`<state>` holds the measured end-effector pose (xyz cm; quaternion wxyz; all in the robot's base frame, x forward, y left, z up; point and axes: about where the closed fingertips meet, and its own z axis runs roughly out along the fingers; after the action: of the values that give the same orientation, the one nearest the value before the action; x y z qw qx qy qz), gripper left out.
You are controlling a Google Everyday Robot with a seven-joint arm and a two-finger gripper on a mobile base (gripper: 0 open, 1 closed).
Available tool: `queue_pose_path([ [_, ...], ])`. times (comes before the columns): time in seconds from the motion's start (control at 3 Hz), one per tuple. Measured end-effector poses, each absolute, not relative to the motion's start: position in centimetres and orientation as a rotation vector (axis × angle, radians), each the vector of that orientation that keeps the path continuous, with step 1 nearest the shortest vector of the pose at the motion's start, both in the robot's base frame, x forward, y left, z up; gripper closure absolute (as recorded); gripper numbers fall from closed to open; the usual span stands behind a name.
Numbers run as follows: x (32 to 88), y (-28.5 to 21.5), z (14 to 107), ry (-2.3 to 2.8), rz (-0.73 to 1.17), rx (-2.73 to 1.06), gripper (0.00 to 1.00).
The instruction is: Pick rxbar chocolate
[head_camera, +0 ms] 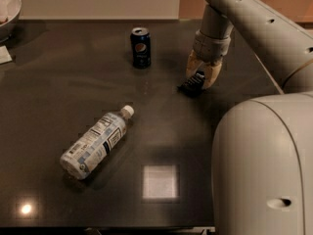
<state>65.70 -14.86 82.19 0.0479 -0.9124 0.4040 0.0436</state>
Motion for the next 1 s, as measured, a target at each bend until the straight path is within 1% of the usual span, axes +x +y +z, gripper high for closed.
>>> queue_pose_path([
  [1.0, 65.66, -15.13, 82.36, 1.242, 0.131, -2.781, 0.57],
])
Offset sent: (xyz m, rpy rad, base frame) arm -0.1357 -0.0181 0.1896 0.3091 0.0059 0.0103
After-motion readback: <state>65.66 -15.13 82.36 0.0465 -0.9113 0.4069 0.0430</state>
